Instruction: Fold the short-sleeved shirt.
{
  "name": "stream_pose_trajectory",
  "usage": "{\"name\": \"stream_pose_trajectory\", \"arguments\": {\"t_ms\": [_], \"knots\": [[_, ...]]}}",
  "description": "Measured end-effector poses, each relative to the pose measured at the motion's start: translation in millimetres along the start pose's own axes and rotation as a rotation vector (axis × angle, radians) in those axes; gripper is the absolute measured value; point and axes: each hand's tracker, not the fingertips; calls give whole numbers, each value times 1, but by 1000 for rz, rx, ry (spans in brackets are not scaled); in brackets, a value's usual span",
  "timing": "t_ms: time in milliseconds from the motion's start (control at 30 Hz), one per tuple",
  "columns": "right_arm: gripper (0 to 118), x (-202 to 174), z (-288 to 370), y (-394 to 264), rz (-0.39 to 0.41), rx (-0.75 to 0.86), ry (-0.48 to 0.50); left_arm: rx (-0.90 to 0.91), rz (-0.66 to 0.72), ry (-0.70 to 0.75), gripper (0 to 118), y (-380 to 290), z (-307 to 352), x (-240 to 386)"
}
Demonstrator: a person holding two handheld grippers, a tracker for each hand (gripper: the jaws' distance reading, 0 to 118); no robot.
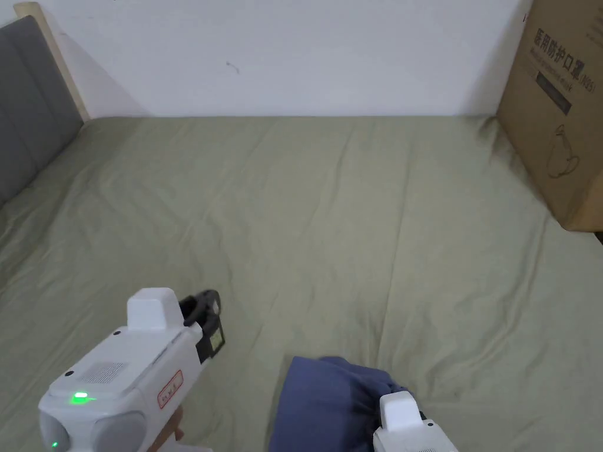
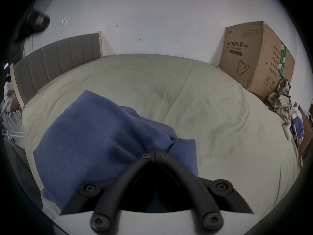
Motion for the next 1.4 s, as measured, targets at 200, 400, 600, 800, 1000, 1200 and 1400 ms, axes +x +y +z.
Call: {"name": "stream_pose_trajectory", "arguments": {"t_ms": [200, 400, 600, 800, 1000, 1200, 1400], "knots": [[0, 5, 2, 1, -15, -5, 22, -475, 319, -186, 108, -49, -70, -18], [0, 9, 2, 3, -32, -19, 40, -661, 258, -223, 111, -94, -115, -8], [0, 11, 2, 7, -43, -42, 49, -662, 199, -308, 47, -108, -126, 8], [0, 16, 12, 20, -63, -48, 67, -625, 167, -303, 15, -103, -116, 10], [0, 15, 50, 65, -34, 92, 61, -560, 102, -287, 14, -65, -94, -22], [0, 5, 74, 103, 10, 190, 35, -525, 42, -78, 14, -8, -71, -140], [0, -11, 77, 124, -4, 228, 20, -529, 6, 167, 14, 35, -60, -269]]}}
